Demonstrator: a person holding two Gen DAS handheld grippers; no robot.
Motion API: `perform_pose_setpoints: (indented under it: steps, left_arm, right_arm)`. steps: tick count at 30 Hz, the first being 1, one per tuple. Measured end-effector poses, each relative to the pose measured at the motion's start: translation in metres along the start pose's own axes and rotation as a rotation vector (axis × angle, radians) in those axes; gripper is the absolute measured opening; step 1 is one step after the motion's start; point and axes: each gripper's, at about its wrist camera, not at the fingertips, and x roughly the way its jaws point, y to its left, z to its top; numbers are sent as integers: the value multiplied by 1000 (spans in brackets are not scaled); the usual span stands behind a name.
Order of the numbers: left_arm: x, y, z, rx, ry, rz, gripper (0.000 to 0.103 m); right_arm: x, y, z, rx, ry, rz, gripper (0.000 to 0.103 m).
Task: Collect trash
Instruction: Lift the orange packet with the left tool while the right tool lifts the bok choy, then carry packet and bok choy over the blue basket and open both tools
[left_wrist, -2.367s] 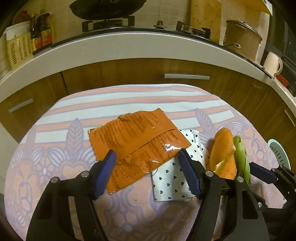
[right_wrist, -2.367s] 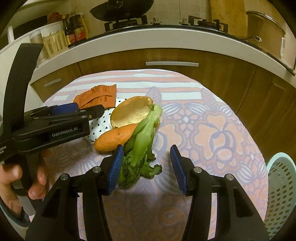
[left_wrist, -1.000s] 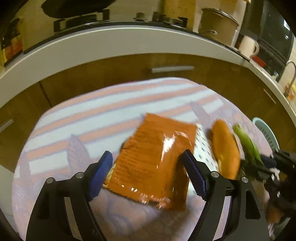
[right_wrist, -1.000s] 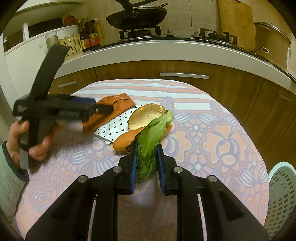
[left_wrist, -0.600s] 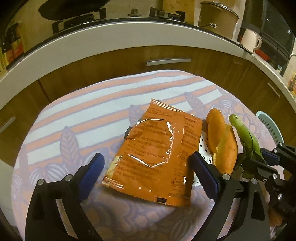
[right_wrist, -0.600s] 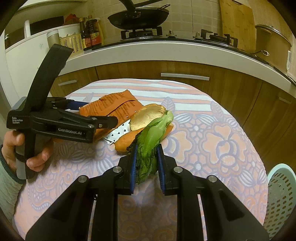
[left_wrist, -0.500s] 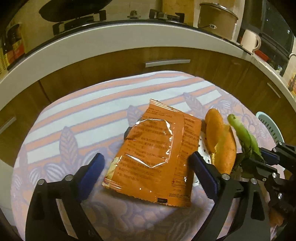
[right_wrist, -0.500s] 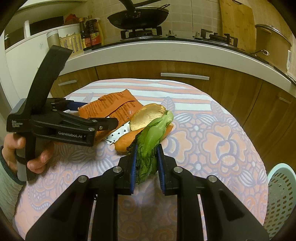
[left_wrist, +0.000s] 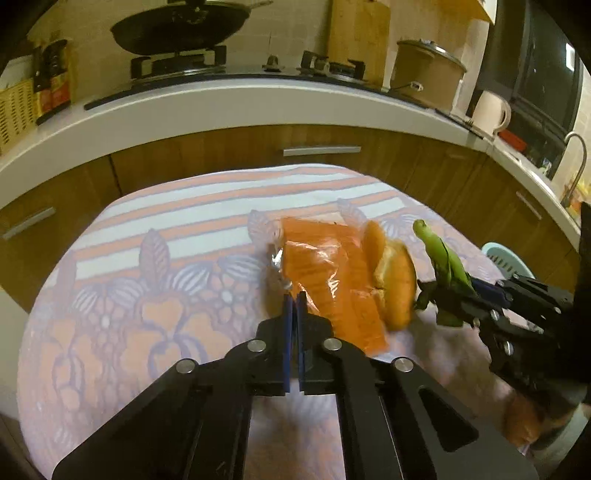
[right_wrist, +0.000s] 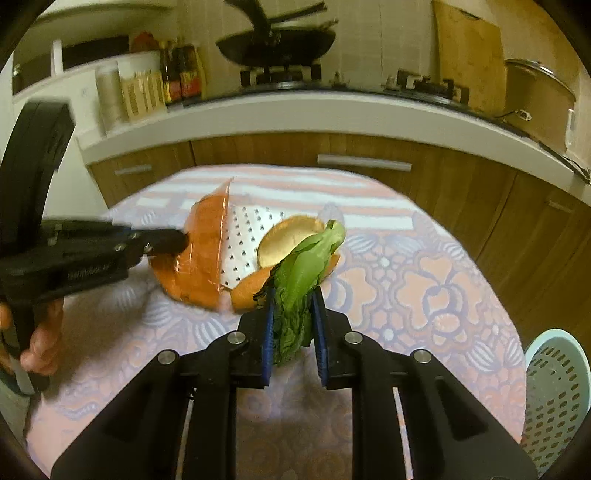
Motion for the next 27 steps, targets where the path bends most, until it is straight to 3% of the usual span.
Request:
perform_pose_setpoints:
  steps: [12, 21, 27]
  left_arm:
    - [-46, -27, -17, -12, -74, -70, 0]
    - [-91, -87, -12, 58, -172, -153, 0]
    - [-94, -141, -4, 129, -195, -226, 0]
  right_arm:
    - [-69, -31, -9, 99, -82, -21, 16]
    - [-120, -71, -22, 172, -136, -89, 16]
    - [-147, -112, -37, 227, -140, -147, 16]
